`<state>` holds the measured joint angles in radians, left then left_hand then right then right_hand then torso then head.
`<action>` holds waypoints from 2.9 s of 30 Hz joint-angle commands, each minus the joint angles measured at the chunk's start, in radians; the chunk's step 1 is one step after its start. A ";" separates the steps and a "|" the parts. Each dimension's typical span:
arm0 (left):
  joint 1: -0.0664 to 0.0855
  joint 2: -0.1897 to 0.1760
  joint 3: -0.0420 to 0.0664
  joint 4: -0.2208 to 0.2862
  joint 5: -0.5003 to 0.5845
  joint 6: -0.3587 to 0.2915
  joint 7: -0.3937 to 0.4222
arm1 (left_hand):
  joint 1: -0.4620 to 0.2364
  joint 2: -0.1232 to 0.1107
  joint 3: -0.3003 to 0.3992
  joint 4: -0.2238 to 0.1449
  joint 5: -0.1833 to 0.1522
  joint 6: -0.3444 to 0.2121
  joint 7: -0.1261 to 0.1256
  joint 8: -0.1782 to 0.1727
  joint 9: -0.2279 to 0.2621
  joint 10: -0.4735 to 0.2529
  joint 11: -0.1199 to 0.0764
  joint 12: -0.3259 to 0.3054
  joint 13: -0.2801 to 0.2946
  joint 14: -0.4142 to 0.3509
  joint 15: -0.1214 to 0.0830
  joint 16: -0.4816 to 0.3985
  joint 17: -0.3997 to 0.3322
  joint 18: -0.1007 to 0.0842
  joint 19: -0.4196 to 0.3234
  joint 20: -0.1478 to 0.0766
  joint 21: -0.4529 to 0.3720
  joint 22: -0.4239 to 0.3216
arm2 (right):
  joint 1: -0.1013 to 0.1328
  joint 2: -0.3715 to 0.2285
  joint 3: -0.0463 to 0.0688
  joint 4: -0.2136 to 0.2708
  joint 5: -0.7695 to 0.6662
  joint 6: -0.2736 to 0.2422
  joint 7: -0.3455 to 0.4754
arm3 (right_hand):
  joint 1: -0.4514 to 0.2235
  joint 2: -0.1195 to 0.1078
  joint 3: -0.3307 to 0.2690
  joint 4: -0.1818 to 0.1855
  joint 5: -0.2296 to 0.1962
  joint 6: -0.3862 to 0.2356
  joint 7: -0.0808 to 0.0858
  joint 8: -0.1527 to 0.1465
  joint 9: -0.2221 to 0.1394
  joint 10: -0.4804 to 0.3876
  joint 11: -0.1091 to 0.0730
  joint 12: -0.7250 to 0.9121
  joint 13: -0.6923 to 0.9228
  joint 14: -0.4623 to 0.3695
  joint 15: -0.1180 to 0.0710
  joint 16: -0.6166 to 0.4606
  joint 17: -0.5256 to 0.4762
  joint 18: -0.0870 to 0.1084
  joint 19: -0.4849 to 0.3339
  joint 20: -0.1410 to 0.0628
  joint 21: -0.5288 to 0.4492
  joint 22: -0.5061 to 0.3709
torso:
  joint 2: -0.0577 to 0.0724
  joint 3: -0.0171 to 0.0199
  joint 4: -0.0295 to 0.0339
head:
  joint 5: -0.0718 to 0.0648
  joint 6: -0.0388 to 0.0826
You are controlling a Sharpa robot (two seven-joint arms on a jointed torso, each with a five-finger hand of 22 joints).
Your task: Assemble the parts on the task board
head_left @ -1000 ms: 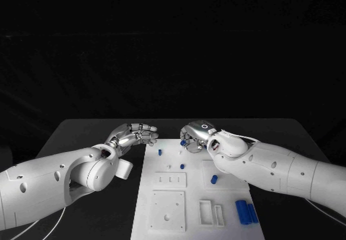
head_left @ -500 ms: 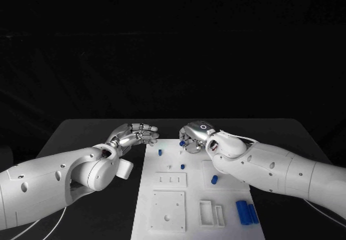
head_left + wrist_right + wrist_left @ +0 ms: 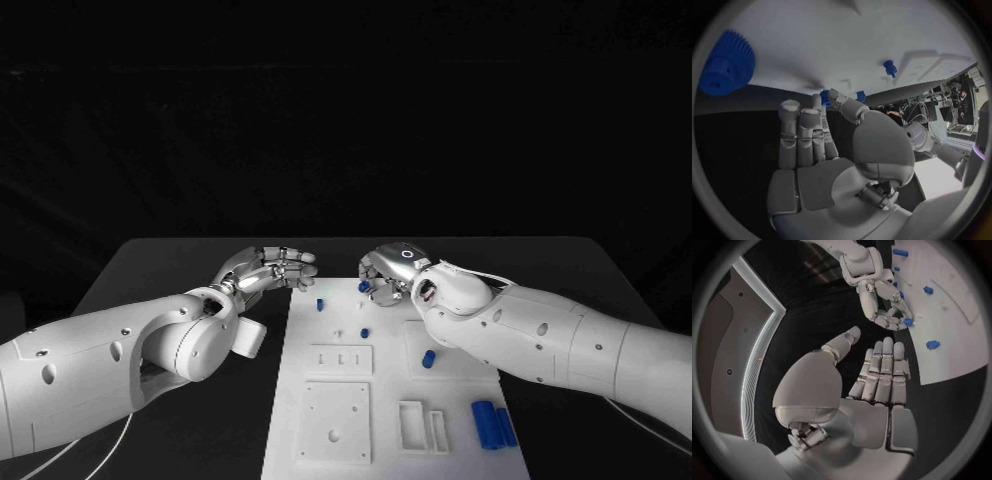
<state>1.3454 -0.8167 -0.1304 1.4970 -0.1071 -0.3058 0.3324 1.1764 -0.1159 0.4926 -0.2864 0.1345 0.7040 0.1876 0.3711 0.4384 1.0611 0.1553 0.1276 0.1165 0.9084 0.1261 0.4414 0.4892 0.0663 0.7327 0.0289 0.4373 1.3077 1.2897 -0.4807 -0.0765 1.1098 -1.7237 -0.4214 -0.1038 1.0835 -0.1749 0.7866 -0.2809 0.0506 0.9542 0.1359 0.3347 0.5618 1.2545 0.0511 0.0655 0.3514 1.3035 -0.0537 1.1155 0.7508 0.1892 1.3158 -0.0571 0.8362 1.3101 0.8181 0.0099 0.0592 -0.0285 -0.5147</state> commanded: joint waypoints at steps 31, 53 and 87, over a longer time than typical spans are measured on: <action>0.002 0.001 0.001 -0.017 0.001 0.025 0.013 | -0.005 -0.008 0.006 -0.001 0.000 -0.002 0.022 -0.009 -0.002 0.002 0.005 -0.007 -0.002 -0.004 0.006 -0.009 0.002 0.008 -0.009 0.002 0.006 0.018 | 0.015 -0.206 0.078 0.122 0.298 0.068 0.086 | -0.019 -0.023 -0.129 -0.006 0.085 -0.036 -0.017 -0.044 -0.037 0.202 -0.046 0.263 0.200 0.003 -0.055 0.024 0.009 0.073 -0.004 -0.003 0.006 0.018 | -0.001 0.0074 -0.0144 | 0.001 0.027; 0.003 -0.004 0.001 -0.025 0.002 0.030 0.010 | -0.006 -0.007 0.006 0.000 0.000 -0.001 0.022 -0.009 -0.002 0.003 0.004 -0.008 -0.002 -0.005 0.006 -0.010 0.002 0.008 -0.009 0.002 0.006 0.018 | 0.016 -0.211 0.083 0.043 0.270 0.224 0.035 | -0.050 -0.005 -0.268 -0.007 0.202 -0.133 0.019 -0.125 -0.071 0.008 -0.012 0.951 0.973 -0.023 -0.018 0.170 0.237 0.073 -0.021 -0.043 0.178 0.020 | 0.000 0.0145 -0.0215 | -0.005 0.026; 0.002 -0.004 0.001 -0.035 0.002 0.033 0.006 | -0.009 -0.006 0.007 0.001 0.001 -0.002 0.023 -0.010 -0.002 0.002 0.004 -0.011 -0.002 -0.006 0.007 -0.012 0.003 0.008 -0.010 0.003 0.006 0.018 | -0.003 -0.201 0.082 0.030 0.296 0.198 0.066 | -0.062 0.015 -0.287 -0.005 0.235 -0.082 0.006 -0.099 -0.067 0.009 -0.024 0.977 0.979 -0.021 -0.030 0.163 0.262 0.073 -0.032 -0.041 0.200 0.018 | -0.001 0.0129 -0.0236 | -0.003 0.017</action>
<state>1.3462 -0.8227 -0.1304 1.4618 -0.1067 -0.2917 0.3315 1.1723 -0.1200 0.4925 -0.2865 0.1345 0.7040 0.1876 0.3670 0.4369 1.0611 0.1553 0.1230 0.1162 0.9049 0.1296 0.4335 0.4913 0.0534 0.7292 0.0324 0.4373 1.3077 1.2929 -0.6823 0.0086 1.1392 -1.4388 -0.2167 -0.0504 1.0264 -0.1605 0.5061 -0.2873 0.2816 0.8642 0.1414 0.2350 0.4958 1.2651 0.0318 1.0367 1.3085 1.2809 -0.0752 1.2812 1.0121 0.1598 1.2911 -0.1001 1.0335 1.3101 0.8164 0.0224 0.0358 -0.0304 -0.4988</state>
